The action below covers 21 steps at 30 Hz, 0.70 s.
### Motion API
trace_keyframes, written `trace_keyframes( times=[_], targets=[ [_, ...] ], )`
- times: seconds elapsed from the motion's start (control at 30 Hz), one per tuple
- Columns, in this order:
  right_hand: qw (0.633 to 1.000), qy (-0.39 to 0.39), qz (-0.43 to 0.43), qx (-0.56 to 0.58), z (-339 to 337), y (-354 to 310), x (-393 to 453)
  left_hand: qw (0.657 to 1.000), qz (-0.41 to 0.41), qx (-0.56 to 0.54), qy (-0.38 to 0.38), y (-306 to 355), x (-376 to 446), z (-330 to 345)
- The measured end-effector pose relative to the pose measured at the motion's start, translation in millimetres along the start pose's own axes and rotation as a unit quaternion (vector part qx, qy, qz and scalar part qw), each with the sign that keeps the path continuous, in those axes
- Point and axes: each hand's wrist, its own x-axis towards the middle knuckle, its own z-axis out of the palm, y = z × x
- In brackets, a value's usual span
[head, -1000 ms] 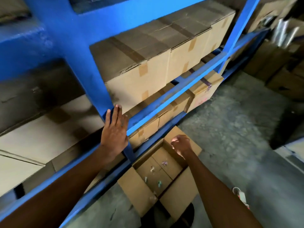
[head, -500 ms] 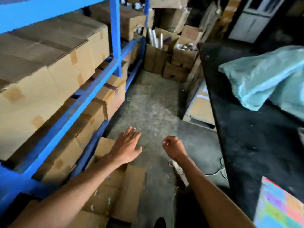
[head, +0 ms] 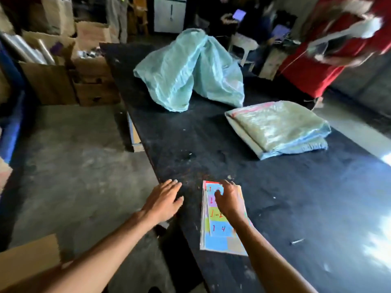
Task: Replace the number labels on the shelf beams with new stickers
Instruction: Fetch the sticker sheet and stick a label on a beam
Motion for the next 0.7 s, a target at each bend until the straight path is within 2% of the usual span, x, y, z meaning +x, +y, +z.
trace_keyframes(
  times=[0.13, 0.27, 0.47, 0.6, 0.7],
  targets=[
    [0.991, -0.024, 0.123, -0.049, -10.7, 53.6, -3.9, 0.998, 0.019, -0.022, -0.054, 47.4, 19.5, 35.8],
    [0.981, -0.036, 0.192, -0.016, -4.1, 67.8, -4.9, 0.994, 0.028, -0.051, -0.091, 67.6, 24.2, 55.5],
    [0.977, 0.015, 0.211, 0.039, 2.0, 64.4, -1.6, 0.992, 0.022, -0.073, -0.101, 65.6, 24.5, 60.7],
    [0.973, 0.012, 0.224, 0.058, 4.3, 62.8, 3.2, 0.978, -0.007, -0.175, -0.118, 62.9, 28.2, 56.5],
    [0.977, -0.004, 0.213, 0.027, 9.3, 62.0, 6.0, 0.964, -0.013, -0.240, -0.116, 63.2, 28.9, 55.0]
  ],
)
